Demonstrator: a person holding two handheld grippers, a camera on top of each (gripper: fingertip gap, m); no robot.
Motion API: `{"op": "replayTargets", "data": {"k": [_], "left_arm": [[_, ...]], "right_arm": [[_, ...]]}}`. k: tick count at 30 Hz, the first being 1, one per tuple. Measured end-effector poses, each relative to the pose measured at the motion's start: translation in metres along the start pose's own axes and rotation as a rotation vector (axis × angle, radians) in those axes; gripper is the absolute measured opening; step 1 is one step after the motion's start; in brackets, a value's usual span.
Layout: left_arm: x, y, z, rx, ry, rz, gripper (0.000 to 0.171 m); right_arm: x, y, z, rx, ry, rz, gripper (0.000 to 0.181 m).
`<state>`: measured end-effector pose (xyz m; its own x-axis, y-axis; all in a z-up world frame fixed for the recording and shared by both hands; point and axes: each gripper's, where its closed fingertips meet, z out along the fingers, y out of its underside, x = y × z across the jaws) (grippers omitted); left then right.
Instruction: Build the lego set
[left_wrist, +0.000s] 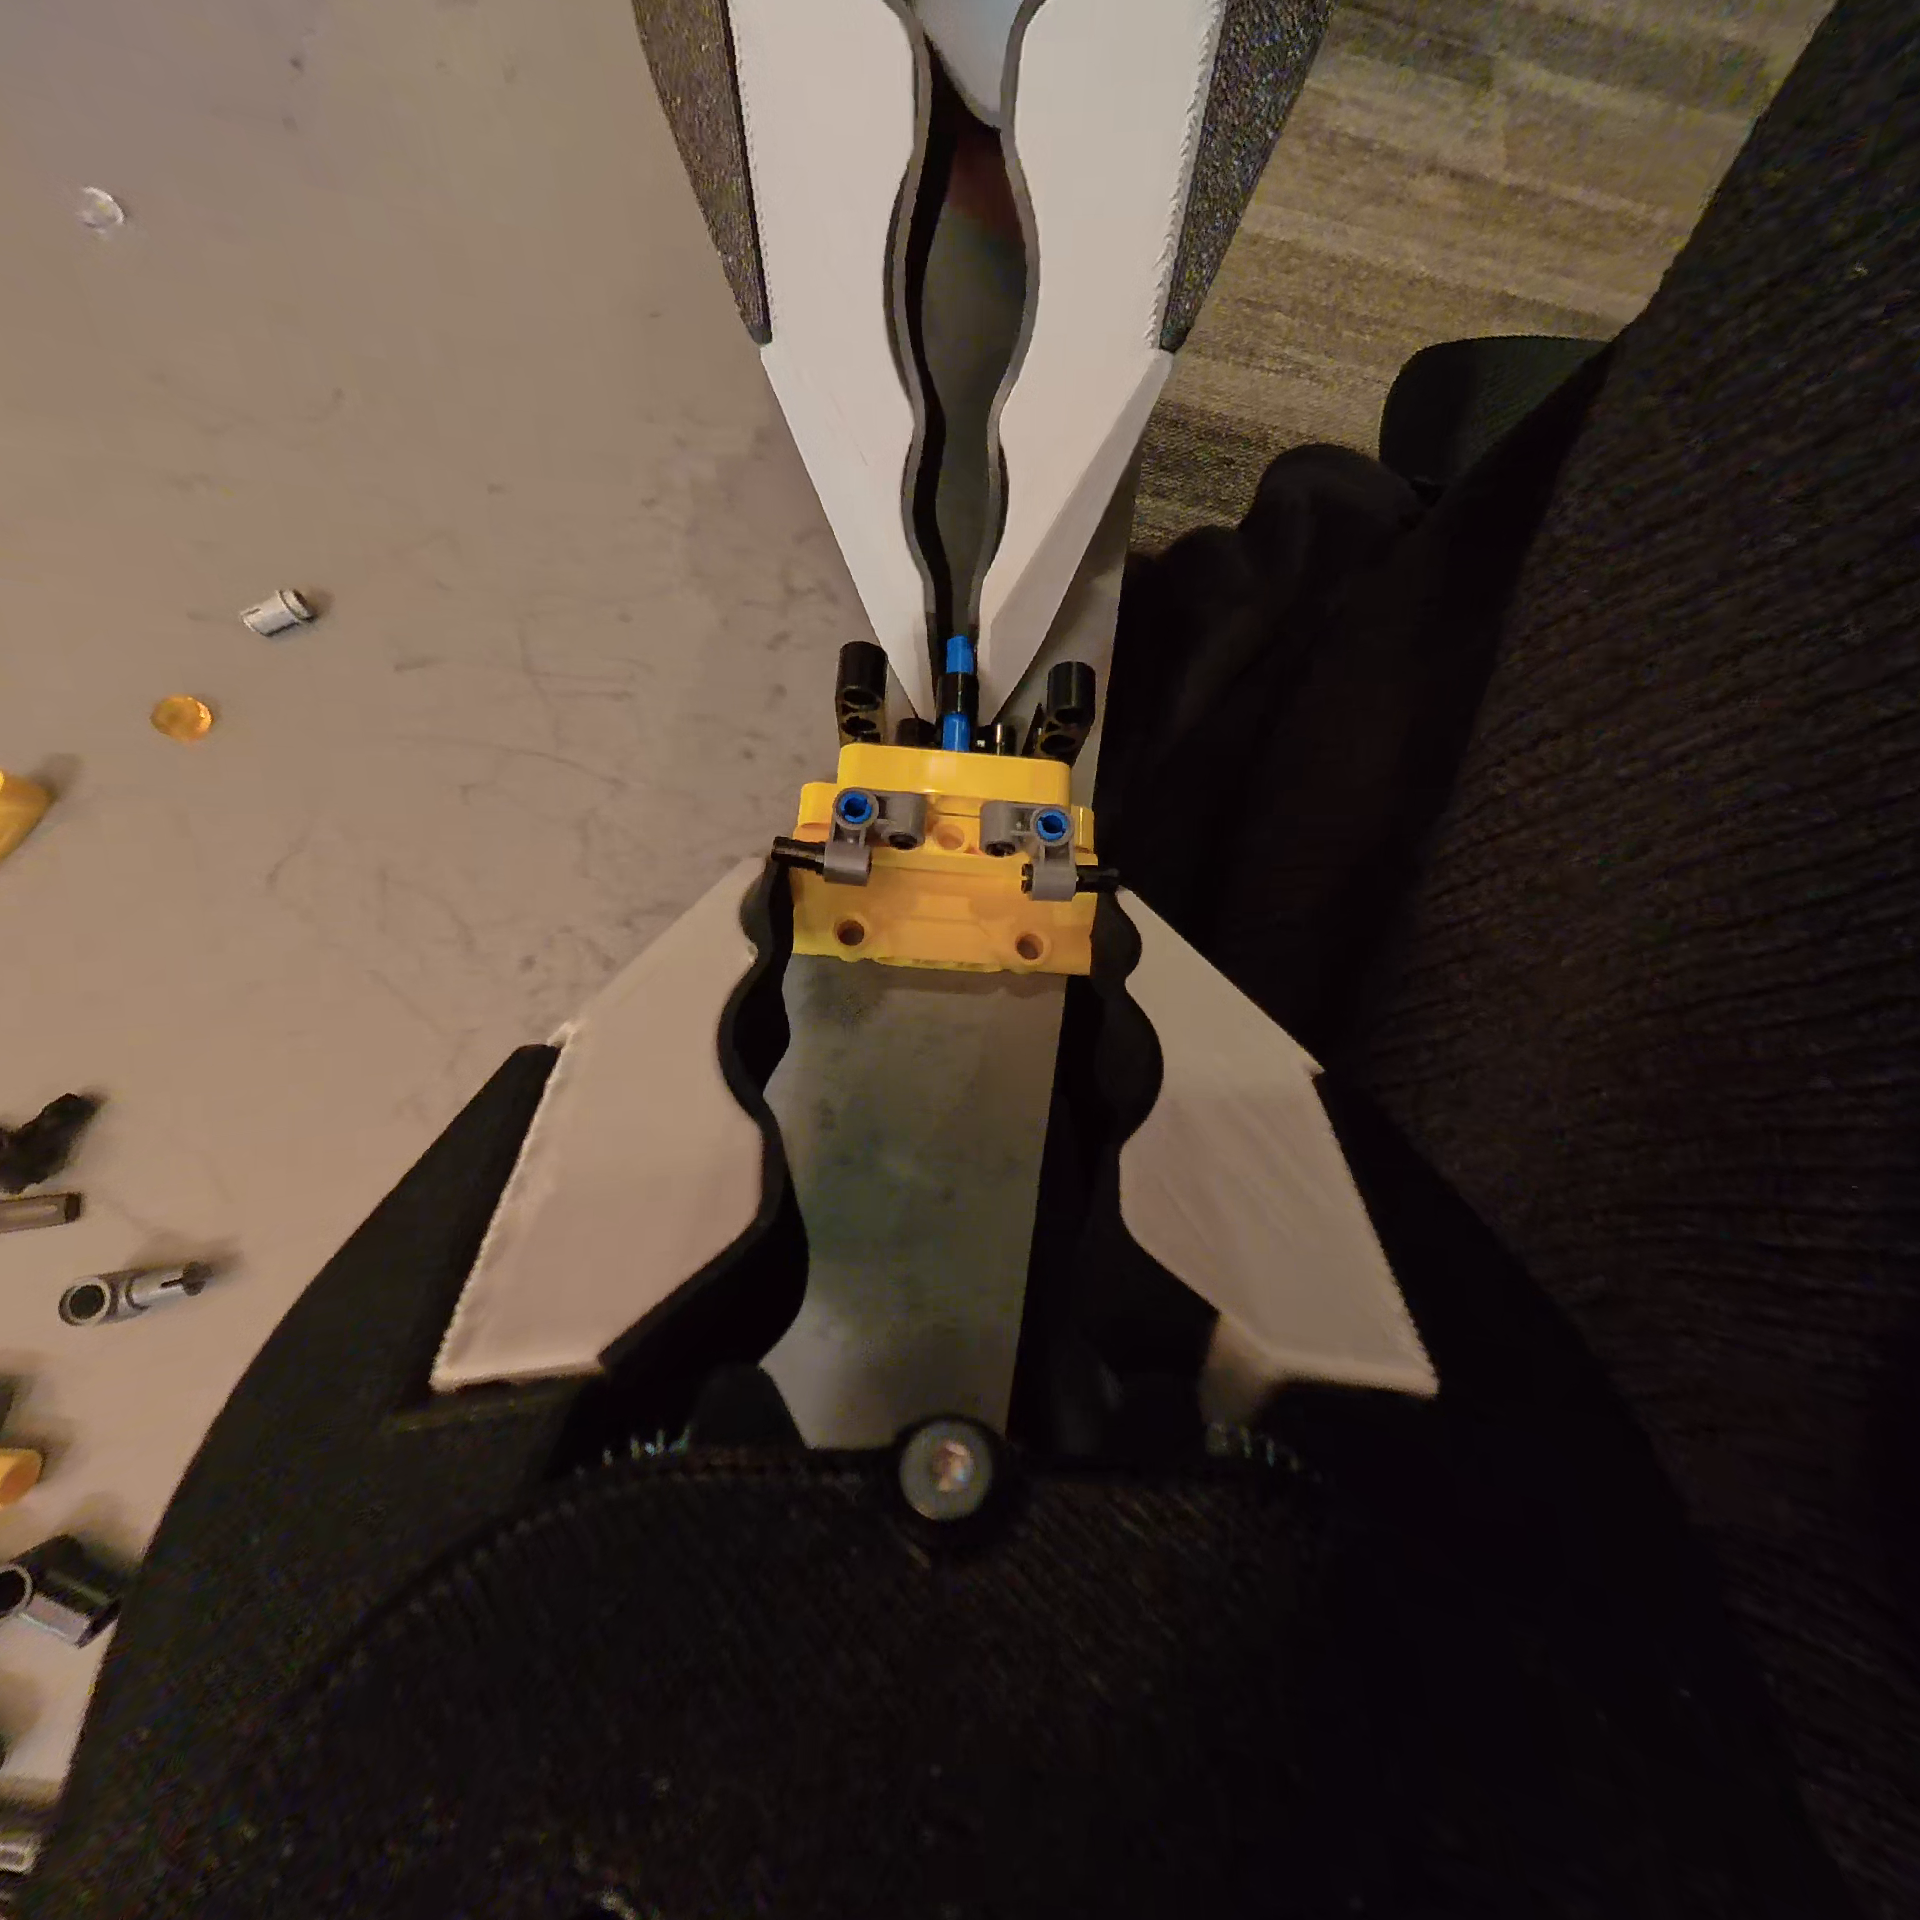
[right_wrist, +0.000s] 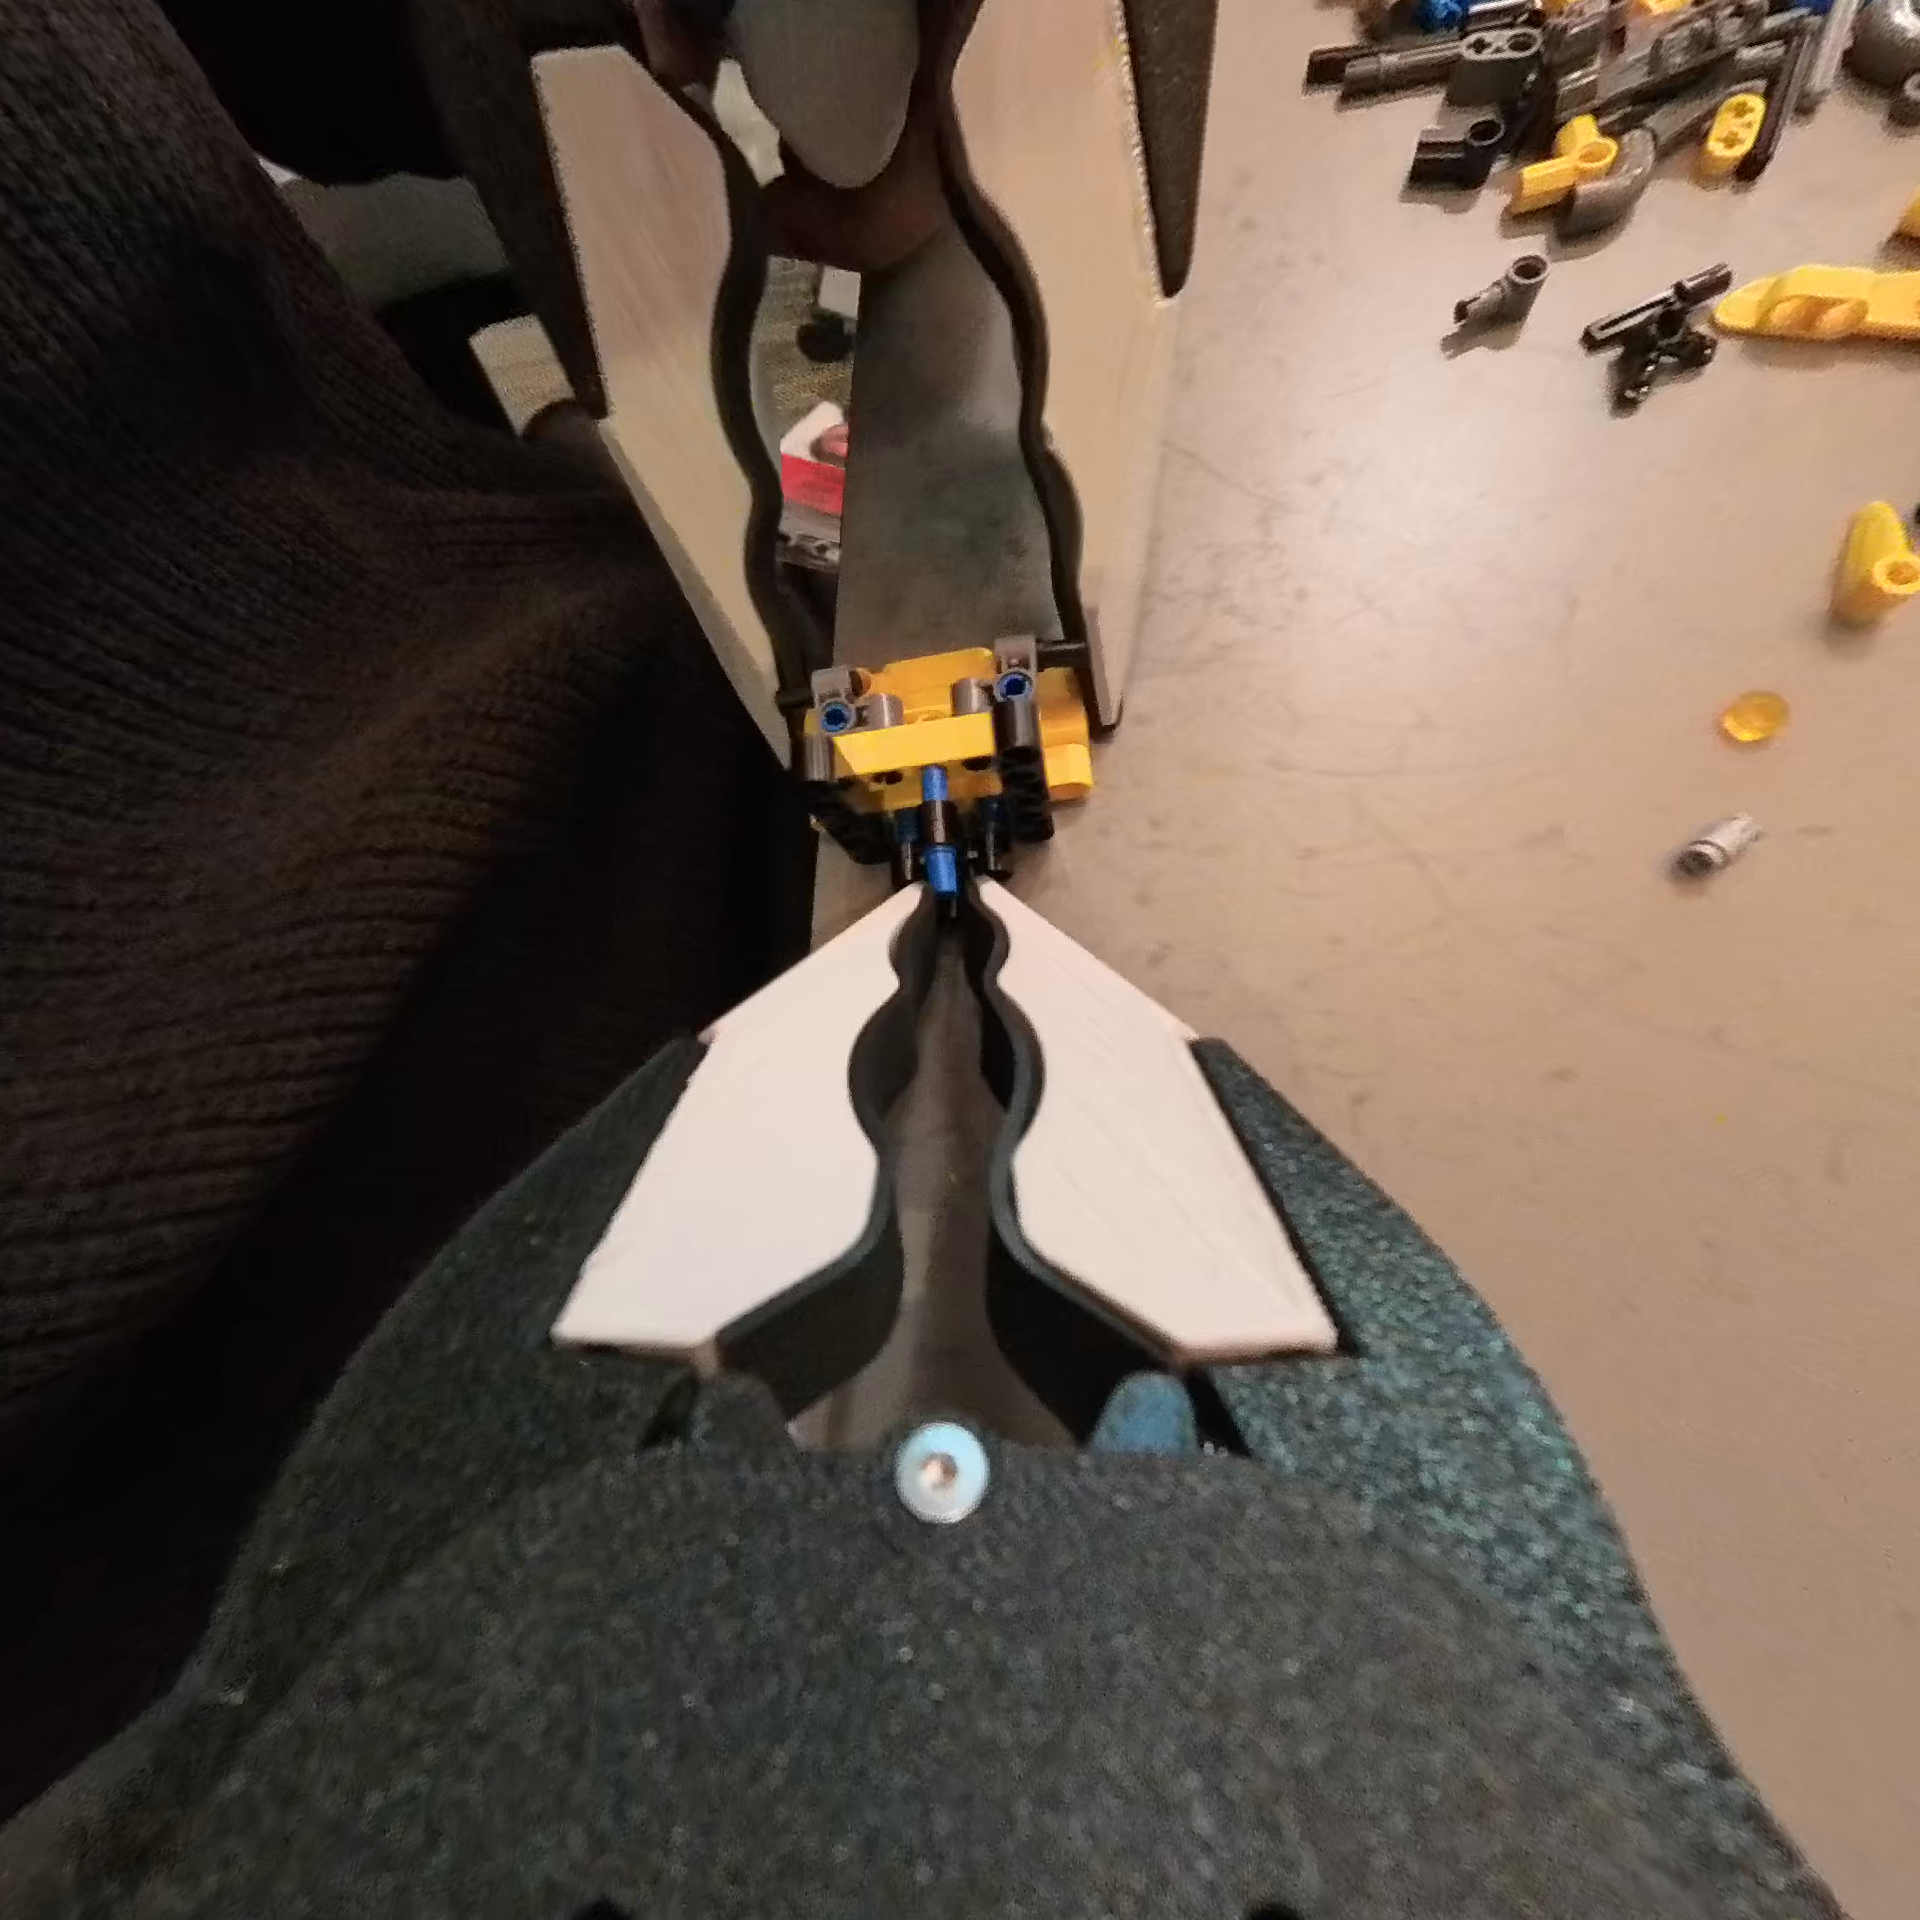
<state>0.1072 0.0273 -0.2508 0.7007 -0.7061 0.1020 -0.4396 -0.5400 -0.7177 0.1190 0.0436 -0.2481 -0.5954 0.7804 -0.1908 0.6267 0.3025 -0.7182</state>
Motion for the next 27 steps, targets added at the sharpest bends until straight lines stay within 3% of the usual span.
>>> {"op": "replayTargets", "data": {"k": [23,27], "left_arm": [[-0.0007,0.001,-0.0006,-0.004,-0.005,0.005,0.057],[-0.0007,0.0012,-0.0005,-0.005,-0.007,0.007,0.058]], "right_arm": [[-0.0022,0.0025,-0.0033,-0.009,-0.021,-0.063,0.014],[0.0009,0.0023,-0.0026,-0.017,-0.003,-0.082,0.005]]}}
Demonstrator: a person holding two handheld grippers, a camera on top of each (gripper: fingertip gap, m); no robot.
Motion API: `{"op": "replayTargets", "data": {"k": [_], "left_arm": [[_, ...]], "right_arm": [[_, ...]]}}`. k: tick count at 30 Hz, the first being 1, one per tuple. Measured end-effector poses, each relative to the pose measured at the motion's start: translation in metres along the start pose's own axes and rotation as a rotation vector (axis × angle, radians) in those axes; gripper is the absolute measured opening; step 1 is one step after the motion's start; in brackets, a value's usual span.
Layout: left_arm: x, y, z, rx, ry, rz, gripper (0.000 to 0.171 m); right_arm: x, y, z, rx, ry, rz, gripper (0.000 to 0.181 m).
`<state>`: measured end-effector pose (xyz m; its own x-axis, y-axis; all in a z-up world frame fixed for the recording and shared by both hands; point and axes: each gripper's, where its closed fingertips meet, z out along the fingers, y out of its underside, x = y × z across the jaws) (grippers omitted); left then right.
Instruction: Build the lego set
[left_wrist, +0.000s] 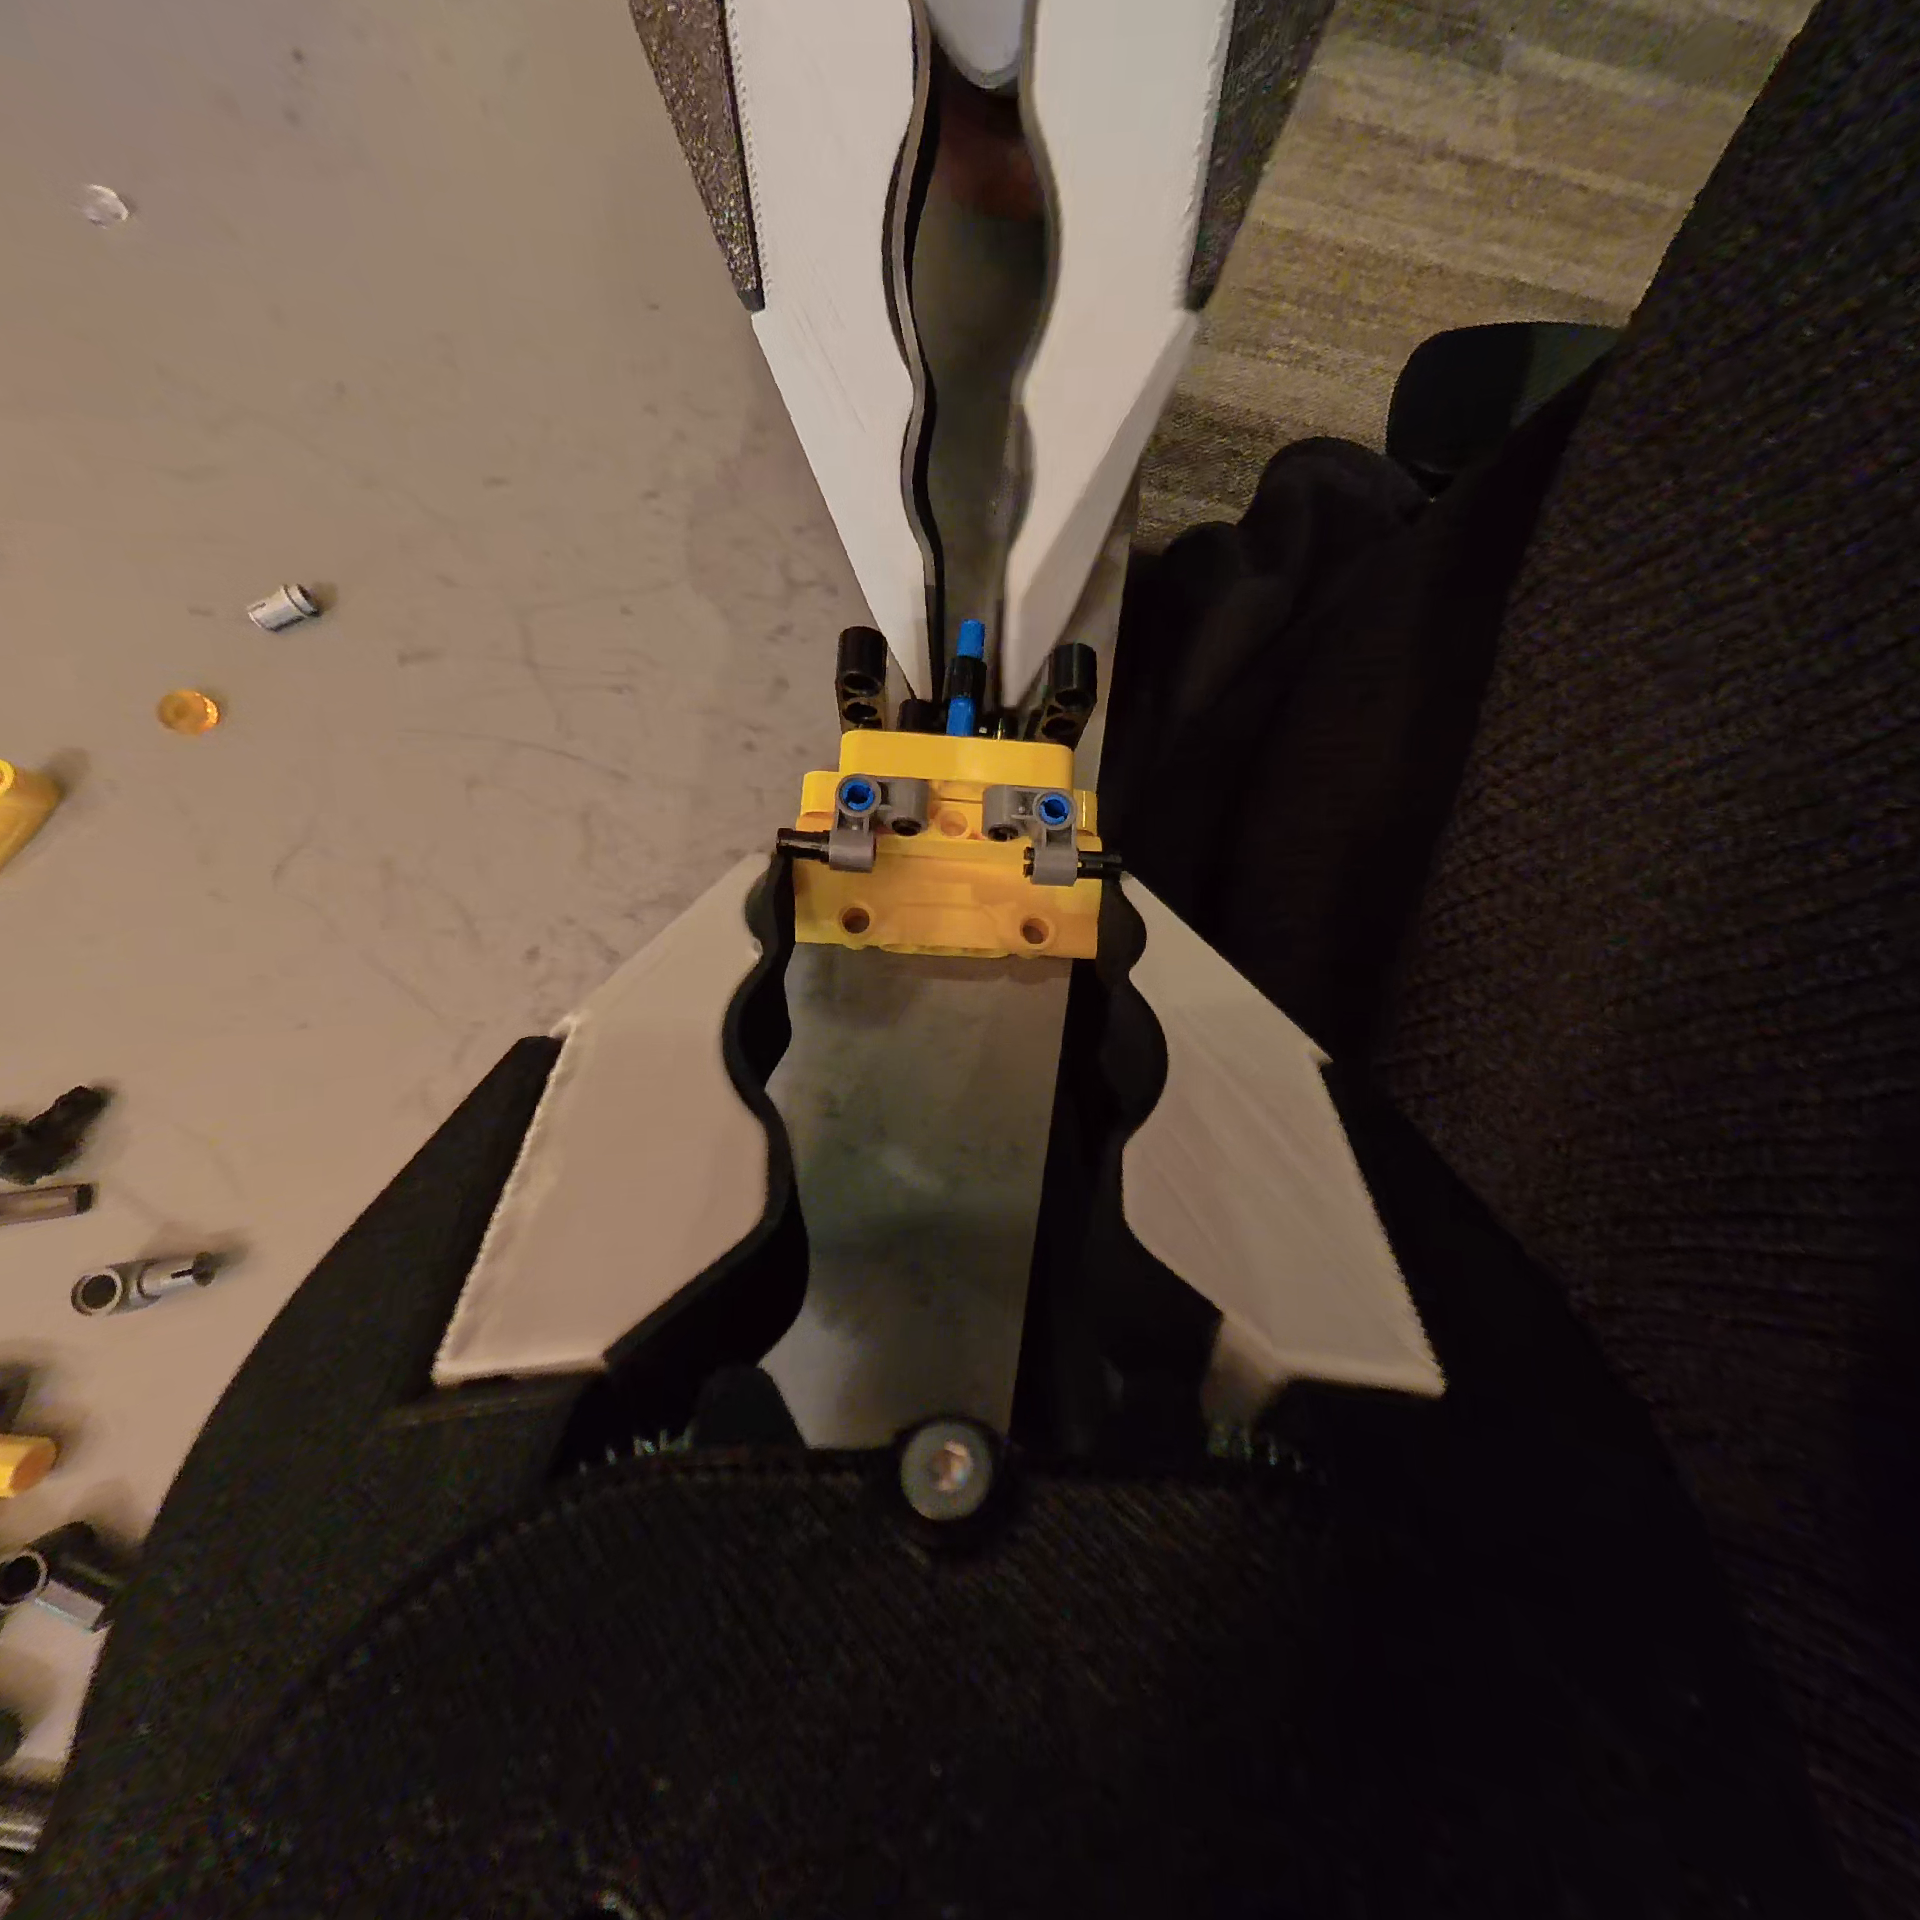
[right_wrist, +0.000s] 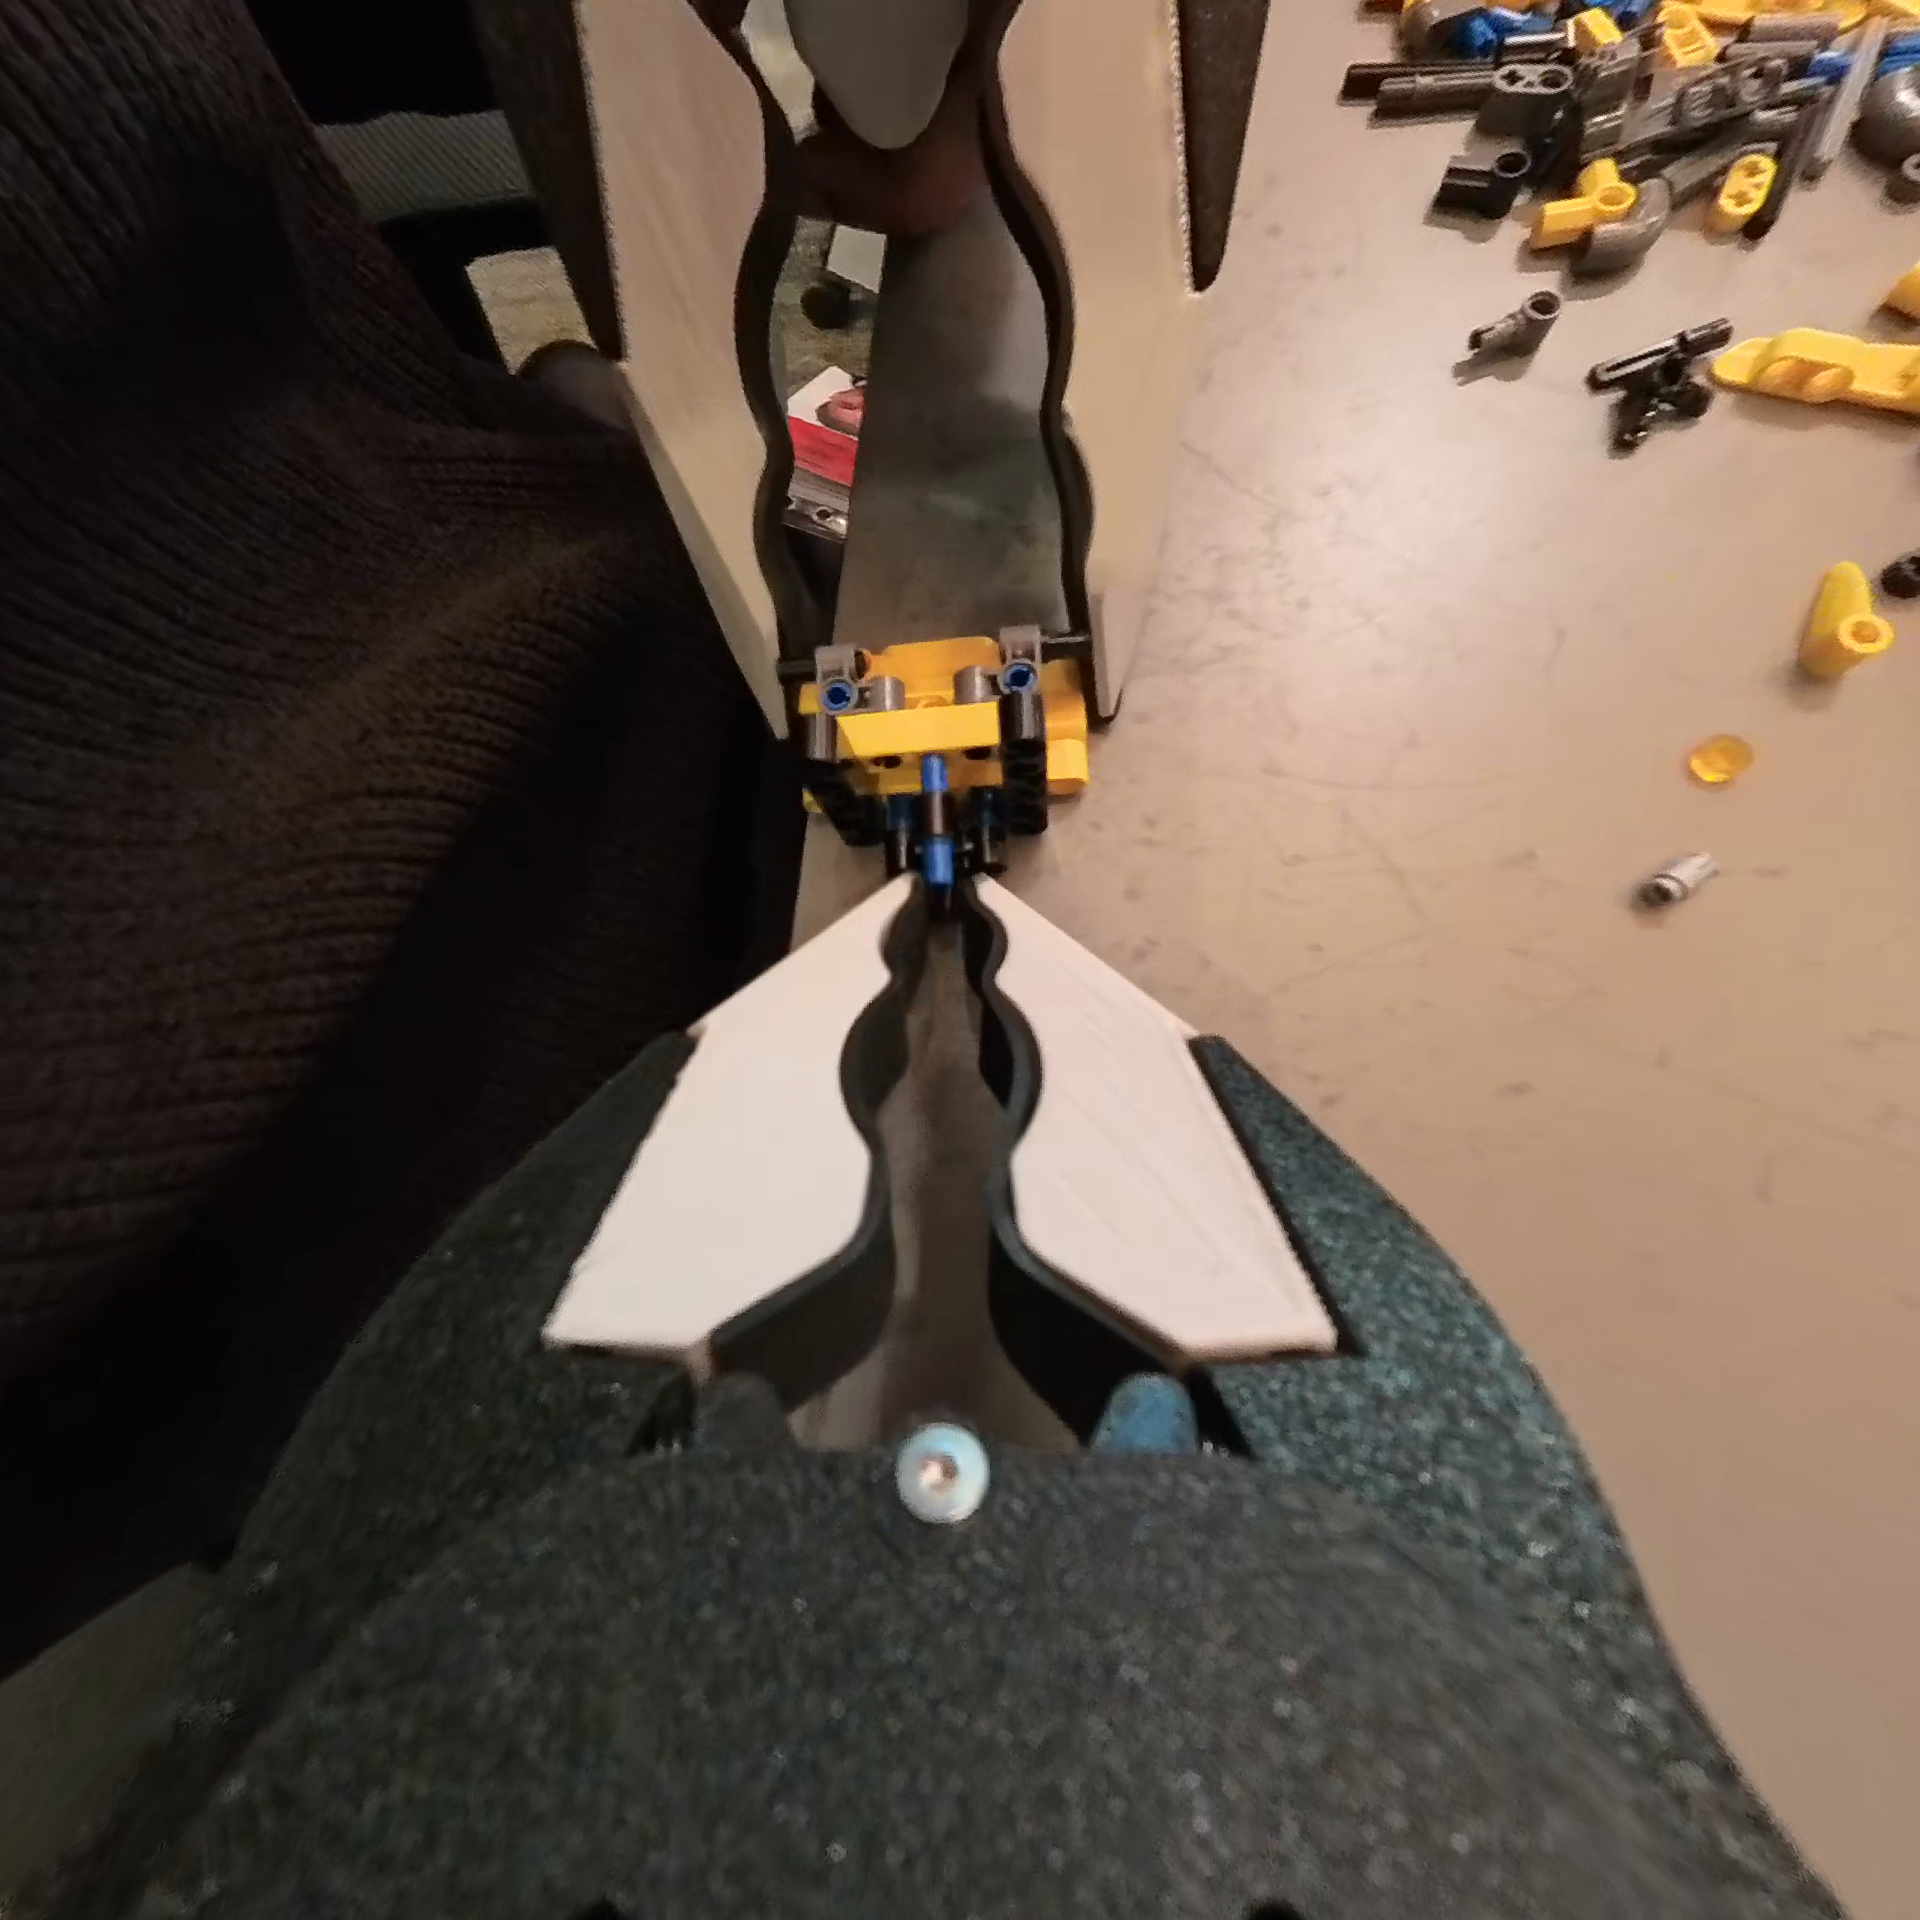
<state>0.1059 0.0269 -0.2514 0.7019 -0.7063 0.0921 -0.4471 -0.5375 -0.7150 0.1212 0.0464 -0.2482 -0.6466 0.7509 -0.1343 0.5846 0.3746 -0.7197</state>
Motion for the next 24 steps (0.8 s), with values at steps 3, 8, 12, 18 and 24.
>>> {"op": "replayTargets", "data": {"k": [3,8,12,18,24], "left_arm": [[-0.0002,0.0001,0.0001,0.0,-0.003,0.002,0.058],[-0.0001,0.0001,0.0,0.0,0.001,-0.002,0.057],[-0.0001,0.0,-0.0002,0.002,0.007,-0.008,0.057],[0.0001,0.0004,0.0002,-0.001,-0.005,0.005,0.058],[0.0,0.0005,0.0001,-0.001,-0.004,0.003,0.058]], "right_arm": [[0.0016,-0.0004,0.0009,-0.009,0.014,-0.031,0.004],[0.0017,-0.0001,0.0014,-0.024,0.082,-0.08,0.003],[0.0005,0.0,0.0002,0.009,0.08,-0.017,0.003],[-0.0017,-0.0035,-0.0038,0.045,0.066,-0.01,0.003],[-0.0013,-0.0027,-0.0016,0.029,0.026,-0.019,0.003]]}}
